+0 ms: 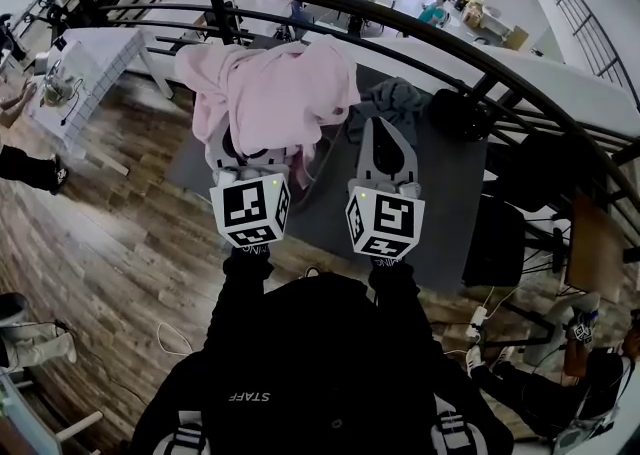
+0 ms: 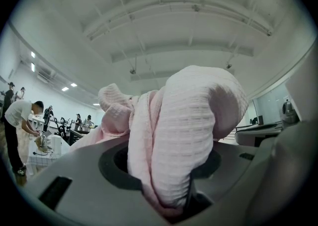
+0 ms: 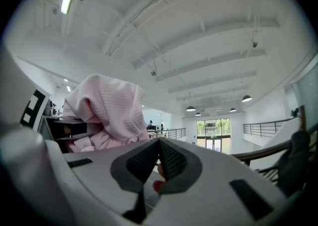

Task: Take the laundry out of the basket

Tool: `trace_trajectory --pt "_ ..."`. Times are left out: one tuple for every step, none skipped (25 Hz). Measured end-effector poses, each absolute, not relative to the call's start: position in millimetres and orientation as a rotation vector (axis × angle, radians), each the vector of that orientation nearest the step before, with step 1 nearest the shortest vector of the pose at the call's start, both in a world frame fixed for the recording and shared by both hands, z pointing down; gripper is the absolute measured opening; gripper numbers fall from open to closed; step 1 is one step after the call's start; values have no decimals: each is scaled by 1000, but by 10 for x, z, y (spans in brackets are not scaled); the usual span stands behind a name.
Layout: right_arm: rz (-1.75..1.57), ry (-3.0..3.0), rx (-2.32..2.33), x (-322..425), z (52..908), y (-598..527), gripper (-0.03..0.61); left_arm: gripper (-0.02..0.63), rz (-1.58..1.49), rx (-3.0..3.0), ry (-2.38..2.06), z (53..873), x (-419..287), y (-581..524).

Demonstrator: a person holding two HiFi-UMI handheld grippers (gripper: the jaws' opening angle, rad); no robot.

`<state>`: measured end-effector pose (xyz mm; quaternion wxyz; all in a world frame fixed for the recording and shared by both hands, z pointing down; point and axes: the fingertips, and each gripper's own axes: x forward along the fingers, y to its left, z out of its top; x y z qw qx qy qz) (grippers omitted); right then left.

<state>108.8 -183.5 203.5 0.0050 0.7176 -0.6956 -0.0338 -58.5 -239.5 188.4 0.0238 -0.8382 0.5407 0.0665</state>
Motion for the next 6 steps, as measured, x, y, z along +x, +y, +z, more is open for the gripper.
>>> trace_trajectory --pt "-107 -2176 2250 1085 2036 -1836 14 218 208 -2593 1674 1880 -595 -2399" --pt "-106 -2172 2254 1081 2039 -1835 14 218 211 -2592 1676 1876 -609 -2402" --pt "-104 -2169 2259 1078 2041 -1833 14 218 213 -2591 1678 1872 -624 -2403" --pt "-102 -2167 2263 1074 2042 -1831 14 218 216 -2590 1680 1868 -639 -2403" --pt "-100 -2165 2266 1070 2043 -1827 14 218 219 -2590 1682 1864 -654 -2401" --pt "-99 -2164 2269 1066 2044 -1823 14 219 221 -2590 1685 1861 -670 -2398"
